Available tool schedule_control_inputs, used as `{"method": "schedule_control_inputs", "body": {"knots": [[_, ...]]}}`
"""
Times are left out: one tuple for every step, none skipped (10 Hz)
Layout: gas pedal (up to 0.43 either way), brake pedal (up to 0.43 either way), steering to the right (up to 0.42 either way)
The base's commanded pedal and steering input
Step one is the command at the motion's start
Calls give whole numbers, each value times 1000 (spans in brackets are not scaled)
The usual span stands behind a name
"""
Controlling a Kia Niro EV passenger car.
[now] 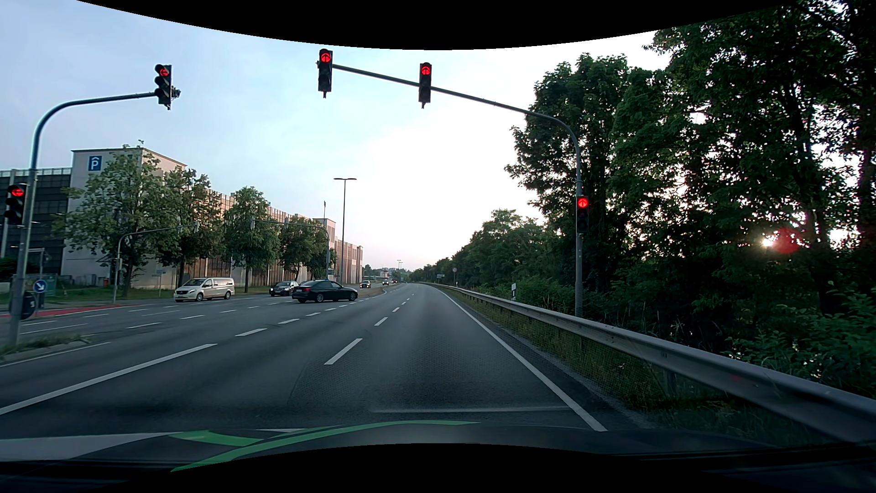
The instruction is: Follow the waypoints while adhering to traffic rules and regulations
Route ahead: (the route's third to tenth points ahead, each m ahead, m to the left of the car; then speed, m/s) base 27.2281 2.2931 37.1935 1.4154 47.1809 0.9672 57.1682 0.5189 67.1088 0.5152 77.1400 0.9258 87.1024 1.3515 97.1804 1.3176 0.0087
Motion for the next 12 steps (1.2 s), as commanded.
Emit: {"method": "schedule_control_inputs", "body": {"knots": [[0, 238, 1], [0, 238, 1], [0, 238, 1], [0, 238, 1], [0, 238, 1], [0, 238, 1], [0, 238, 1], [0, 244, 1], [0, 238, 1], [0, 238, 1], [0, 238, 1], [0, 238, 1]]}}
